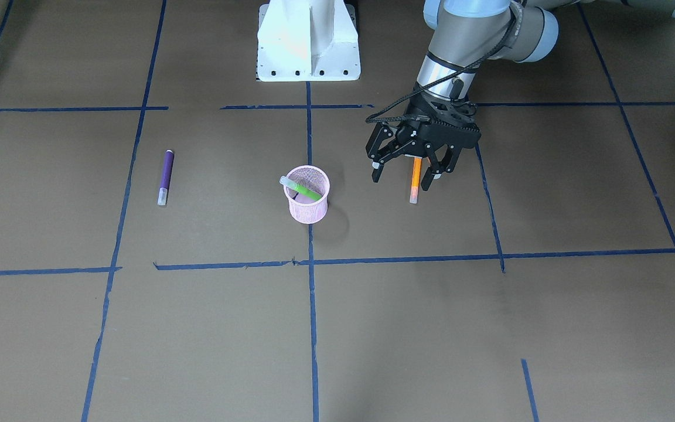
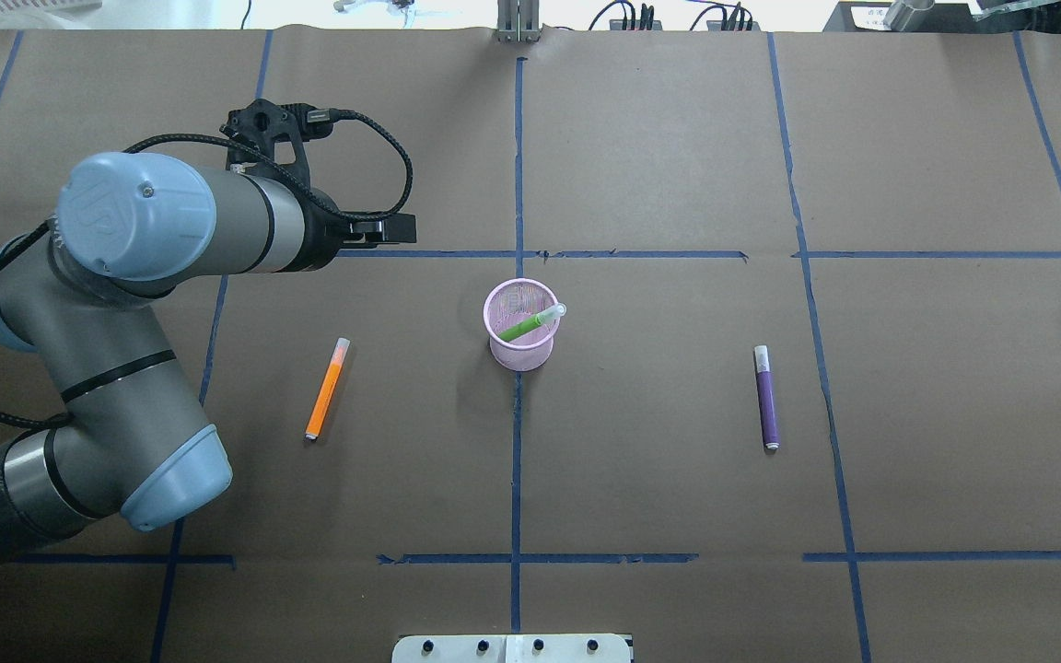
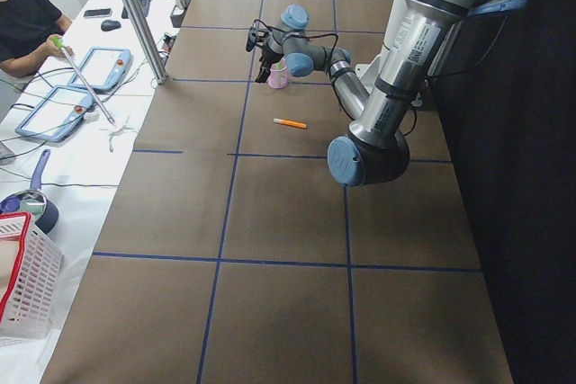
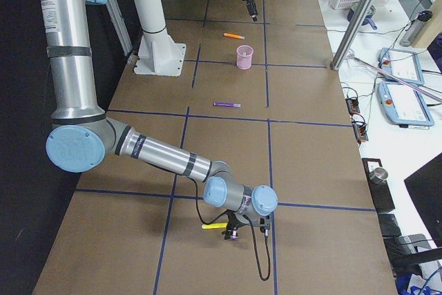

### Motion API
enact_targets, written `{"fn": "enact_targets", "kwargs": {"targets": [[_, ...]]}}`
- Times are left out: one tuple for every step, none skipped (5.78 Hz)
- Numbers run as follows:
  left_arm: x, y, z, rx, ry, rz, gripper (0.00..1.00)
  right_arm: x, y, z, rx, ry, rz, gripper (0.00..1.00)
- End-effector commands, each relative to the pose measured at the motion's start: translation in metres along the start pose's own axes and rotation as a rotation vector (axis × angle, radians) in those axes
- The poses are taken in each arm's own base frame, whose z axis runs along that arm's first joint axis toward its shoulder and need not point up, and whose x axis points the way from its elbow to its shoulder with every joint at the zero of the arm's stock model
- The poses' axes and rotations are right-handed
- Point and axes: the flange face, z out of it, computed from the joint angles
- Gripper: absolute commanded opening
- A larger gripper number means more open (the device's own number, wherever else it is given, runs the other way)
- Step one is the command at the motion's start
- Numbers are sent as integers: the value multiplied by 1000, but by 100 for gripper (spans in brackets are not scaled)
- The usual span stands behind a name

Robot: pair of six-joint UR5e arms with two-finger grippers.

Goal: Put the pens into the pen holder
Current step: 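Hold the left gripper back while the right gripper grasps the yellow highlighter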

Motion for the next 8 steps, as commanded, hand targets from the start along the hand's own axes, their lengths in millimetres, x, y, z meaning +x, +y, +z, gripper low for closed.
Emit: {"fn": "enact_targets", "kwargs": {"targets": [[0,-1,-1,2,1,0,100,2,1,1,-2,0,4,69],[0,0,-1,1,3,0,100,2,1,2,-4,1,2,69],[-1,-1,-1,3,3,0,100,3,1,3,3,1,-5,66],[-1,0,-1,3,3,0,100,4,2,4,2,4,-4,64],[-1,0,-1,3,3,0,100,4,2,4,2,4,-4,62],[-1,0,-1,3,3,0,100,3,2,3,4,4,-7,61],[-1,-1,-2,4,5,0,100,5,3,6,2,8,-7,61],[0,-1,-3,4,7,0,100,6,3,7,-3,18,-4,61]]}}
